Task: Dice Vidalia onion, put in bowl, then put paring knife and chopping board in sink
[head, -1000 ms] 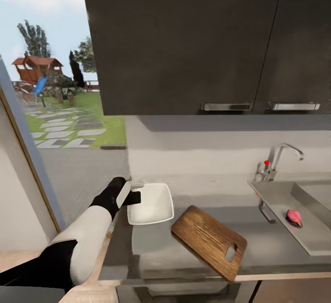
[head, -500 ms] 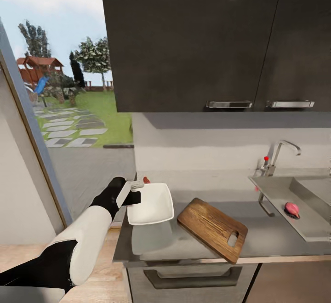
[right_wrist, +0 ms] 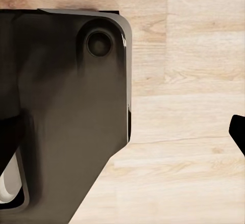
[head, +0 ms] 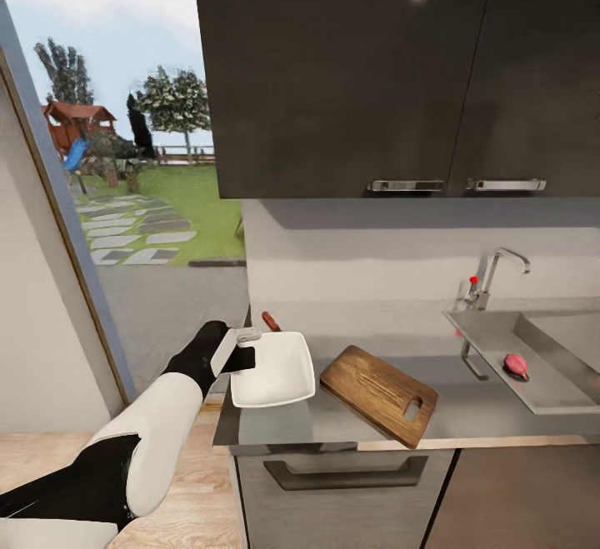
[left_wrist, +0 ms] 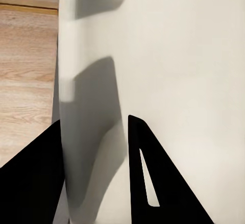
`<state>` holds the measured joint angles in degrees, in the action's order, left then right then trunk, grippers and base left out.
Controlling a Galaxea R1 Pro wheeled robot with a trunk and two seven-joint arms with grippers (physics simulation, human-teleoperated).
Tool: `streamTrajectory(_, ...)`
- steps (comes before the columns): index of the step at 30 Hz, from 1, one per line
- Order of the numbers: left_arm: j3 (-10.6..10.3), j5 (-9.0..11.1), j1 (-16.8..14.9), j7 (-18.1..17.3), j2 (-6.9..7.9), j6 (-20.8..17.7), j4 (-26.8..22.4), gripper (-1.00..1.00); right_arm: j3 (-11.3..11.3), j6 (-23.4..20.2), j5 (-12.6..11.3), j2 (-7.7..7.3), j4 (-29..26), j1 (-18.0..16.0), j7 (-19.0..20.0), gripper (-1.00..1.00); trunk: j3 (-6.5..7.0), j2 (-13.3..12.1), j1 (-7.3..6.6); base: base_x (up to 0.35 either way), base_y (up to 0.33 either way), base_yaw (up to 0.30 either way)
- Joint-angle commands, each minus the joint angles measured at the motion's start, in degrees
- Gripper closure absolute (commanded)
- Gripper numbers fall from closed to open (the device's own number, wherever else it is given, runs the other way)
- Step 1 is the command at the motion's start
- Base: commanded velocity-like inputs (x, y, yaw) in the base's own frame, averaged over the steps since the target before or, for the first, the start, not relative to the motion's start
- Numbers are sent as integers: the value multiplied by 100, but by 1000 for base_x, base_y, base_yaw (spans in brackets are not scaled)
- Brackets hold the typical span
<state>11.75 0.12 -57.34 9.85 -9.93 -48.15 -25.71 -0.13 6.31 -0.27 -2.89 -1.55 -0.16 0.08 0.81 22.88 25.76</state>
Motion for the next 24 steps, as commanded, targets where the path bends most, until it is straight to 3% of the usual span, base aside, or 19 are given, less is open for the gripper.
streamTrajectory(1,38,13,-3,17,-7,-19,-6,100,-2,20,-3,-1,6,-2,1,-100,-2,4,2,-6,0,0)
streamTrajectory(17,41,19,-5,3,-7,-26,79,100,-1,20,-2,-1,6,-2,1,-100,-2,4,2,-1,0,0)
streamTrajectory(24,53,23,-5,8,-7,-304,264,100,1,20,-4,-1,6,-2,1,-100,-2,4,2,0,0,0)
